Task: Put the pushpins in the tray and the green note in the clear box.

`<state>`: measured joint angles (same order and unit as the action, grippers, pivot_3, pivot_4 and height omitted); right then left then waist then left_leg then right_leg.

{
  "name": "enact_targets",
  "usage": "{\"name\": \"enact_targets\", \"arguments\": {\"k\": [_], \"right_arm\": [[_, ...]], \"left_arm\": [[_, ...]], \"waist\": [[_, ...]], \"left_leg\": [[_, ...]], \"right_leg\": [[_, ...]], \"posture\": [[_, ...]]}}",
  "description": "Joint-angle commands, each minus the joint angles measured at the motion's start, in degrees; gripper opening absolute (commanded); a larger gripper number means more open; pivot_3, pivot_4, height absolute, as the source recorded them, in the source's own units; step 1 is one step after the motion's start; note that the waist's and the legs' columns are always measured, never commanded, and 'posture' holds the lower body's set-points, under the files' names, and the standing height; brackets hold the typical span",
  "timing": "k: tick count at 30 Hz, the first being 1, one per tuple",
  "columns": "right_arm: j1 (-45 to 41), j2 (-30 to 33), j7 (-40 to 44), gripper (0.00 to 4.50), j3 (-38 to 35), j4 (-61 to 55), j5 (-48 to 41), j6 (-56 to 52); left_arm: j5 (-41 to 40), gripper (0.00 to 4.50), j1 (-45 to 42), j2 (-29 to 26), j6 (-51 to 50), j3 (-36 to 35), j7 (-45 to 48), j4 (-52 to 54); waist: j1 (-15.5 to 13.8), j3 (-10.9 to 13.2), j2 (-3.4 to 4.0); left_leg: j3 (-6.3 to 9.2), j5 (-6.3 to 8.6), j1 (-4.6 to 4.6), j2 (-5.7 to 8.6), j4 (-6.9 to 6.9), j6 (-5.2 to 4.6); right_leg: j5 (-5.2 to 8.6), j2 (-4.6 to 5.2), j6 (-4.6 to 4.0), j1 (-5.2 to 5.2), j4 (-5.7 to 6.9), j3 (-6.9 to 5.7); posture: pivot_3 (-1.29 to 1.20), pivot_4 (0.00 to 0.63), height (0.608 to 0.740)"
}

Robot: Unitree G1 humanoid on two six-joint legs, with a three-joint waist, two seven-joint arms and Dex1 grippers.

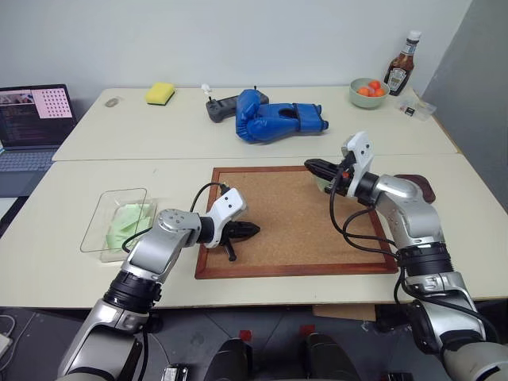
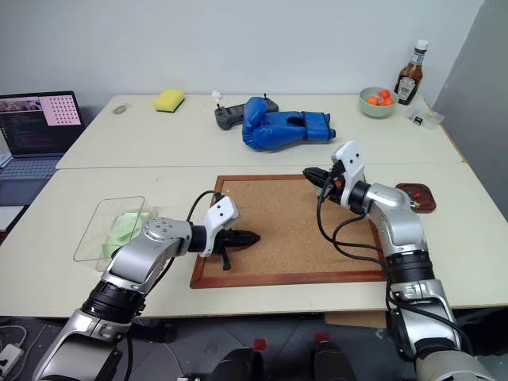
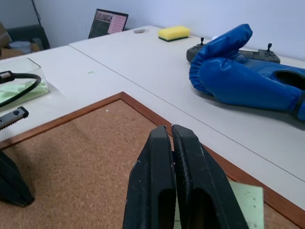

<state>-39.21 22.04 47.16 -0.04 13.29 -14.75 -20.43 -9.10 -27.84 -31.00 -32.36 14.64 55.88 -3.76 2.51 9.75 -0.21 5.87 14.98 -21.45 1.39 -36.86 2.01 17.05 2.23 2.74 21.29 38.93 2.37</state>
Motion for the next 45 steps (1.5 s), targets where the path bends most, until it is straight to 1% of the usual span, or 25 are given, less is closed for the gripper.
{"name": "enact_targets", "arguments": {"k": [1,3,4,7,8,10,11,12,15,19,23,28,32,42,45], "right_arm": [[-0.49,0.27,-2.95,0.09,-2.98,-5.15,-2.66,-3.79],[-0.78,-0.42,-5.28,0.09,-4.38,-6.36,-3.87,-6.38],[-0.9,-0.77,-6.55,0.09,-4.99,-6.98,-4.44,-7.56],[-0.88,-1.44,-9.48,0.09,-5.87,-8.78,-5.31,-10.13],[-0.77,-1.51,-10.24,0.09,-5.84,-9.45,-5.38,-10.62],[-0.44,-1.66,-11.54,0.09,-5.63,-10.89,-5.56,-11.52],[-0.35,-1.76,-12.1,0.09,-5.54,-11.43,-5.57,-11.87],[-0.09,-2.07,-12.92,0.09,-5.36,-12.52,-5.55,-12.43],[0.69,-3.08,-15.38,0.09,-4.59,-15.47,-5.07,-13.63],[1.93,-4.57,-18.58,0.09,-3.37,-19.52,-4.4,-15.02],[3.28,-6.7,-22.27,0.09,-2.19,-23.88,-4.34,-16.89],[5.23,-7.97,-24.75,0.09,-0.85,-28.26,-4.51,-18.66],[6.34,-8.33,-25.74,0.09,-0.21,-30.38,-4.76,-19.49],[7.33,-9.3,-26.95,0.09,0.98,-32.6,-5.11,-20.64],[7.39,-9.64,-27.16,0.09,1.22,-32.98,-5.15,-20.91]], "left_arm": [[-3.02,0.2,1.3,4.27,3.87,-3.41,-1.6,-3.08],[-6.13,0.46,0.87,6.54,3.1,-7.35,-3.06,-1.78],[-7.49,0.64,0.82,7.4,2.02,-8.78,-3.73,-0.7],[-12.61,1.24,2.05,8.66,-1.8,-11.01,-2.99,4.45],[-14.91,1.39,2.36,9.51,-4.0,-12.18,-3.63,6.24],[-18.27,1.86,2.86,11.11,-7.09,-14.08,-5.63,8.97],[-19.55,2.0,3.02,11.75,-8.23,-14.77,-6.47,9.84],[-21.98,2.26,3.23,13.23,-10.1,-16.18,-7.92,10.9],[-27.42,2.82,3.39,17.7,-14.44,-19.49,-12.91,12.64],[-26.81,3.64,3.57,21.25,-13.67,-18.03,-17.37,12.93],[-23.76,4.46,2.69,25.35,-10.03,-15.79,-22.14,10.45],[-21.57,4.49,0.26,29.79,-5.84,-14.78,-25.98,6.64],[-21.18,4.49,-2.04,32.57,-3.32,-15.38,-28.04,3.89],[-21.9,4.49,-4.53,33.95,-2.27,-15.65,-28.22,0.77],[-22.23,4.02,-4.88,34.28,-1.74,-16.13,-28.16,0.3]], "waist": [[-0.33,0.0,0.01],[-0.75,0.04,-0.04],[-0.87,0.05,-0.07],[-0.78,0.12,-0.18],[-0.7,0.12,-0.17],[-0.69,0.12,-0.18],[-0.69,0.12,-0.17],[-0.65,0.12,-0.18],[-0.63,0.12,-0.18],[-0.69,0.13,-0.2],[-0.75,0.13,-0.2],[-0.73,0.13,-0.2],[-0.78,0.13,-0.21],[-0.68,0.13,-0.21],[-0.7,0.13,-0.21]], "left_leg": [[0.0,0.0,0.0,0.0,0.0,0.0],[0.02,0.0,-0.06,-0.01,-0.01,0.0],[0.15,-0.01,-0.28,-0.02,-0.1,0.01],[0.17,-0.02,-0.69,-0.01,-0.13,0.02],[0.15,-0.03,-0.89,-0.01,-0.13,0.03],[0.16,-0.14,-1.24,-0.03,-0.14,0.23],[0.17,-0.15,-1.26,-0.03,-0.13,0.26],[0.16,-0.16,-1.27,-0.03,-0.11,0.27],[0.15,-0.1,-1.3,-0.02,-0.09,0.17],[0.16,-0.09,-1.3,0.0,-0.14,0.14],[0.17,-0.12,-1.25,0.0,-0.15,0.17],[0.18,-0.17,-1.22,-0.01,-0.14,0.24],[0.17,-0.19,-1.23,0.01,-0.15,0.28],[0.15,-0.2,-1.23,0.0,-0.14,0.3],[0.15,-0.2,-1.23,0.01,-0.15,0.29]], "right_leg": [[0.0,0.0,0.0,0.01,0.0,-0.01],[0.0,0.01,0.0,0.06,0.0,-0.02],[0.0,0.01,0.0,0.17,0.0,-0.1],[-0.03,0.02,0.01,0.57,0.02,-0.1],[-0.03,0.02,0.0,0.77,0.04,-0.09],[-0.04,0.02,-0.01,1.08,0.05,-0.09],[-0.04,0.03,-0.01,1.09,0.03,-0.09],[-0.04,0.03,-0.02,1.1,0.02,-0.09],[-0.03,0.03,-0.02,1.1,-0.03,-0.09],[-0.03,0.02,-0.01,1.07,-0.03,-0.12],[-0.04,0.0,0.0,1.04,0.04,-0.12],[-0.04,-0.04,0.0,1.02,0.05,-0.13],[-0.04,-0.04,0.0,1.02,0.03,-0.12],[-0.04,-0.06,0.0,1.03,0.02,-0.11],[-0.04,-0.06,0.0,1.02,0.02,-0.11]], "posture": [[0.0,0.15,0.74],[0.0,0.15,0.74],[0.0,0.15,0.74],[0.0,0.15,0.74],[0.0,0.15,0.74],[0.0,0.15,0.74],[0.0,0.15,0.74],[0.0,0.15,0.74],[0.0,0.15,0.74],[0.0,0.15,0.74],[0.0,0.15,0.74],[0.0,0.15,0.74],[0.0,0.15,0.74],[0.0,0.15,0.74],[0.0,0.15,0.74]]}}
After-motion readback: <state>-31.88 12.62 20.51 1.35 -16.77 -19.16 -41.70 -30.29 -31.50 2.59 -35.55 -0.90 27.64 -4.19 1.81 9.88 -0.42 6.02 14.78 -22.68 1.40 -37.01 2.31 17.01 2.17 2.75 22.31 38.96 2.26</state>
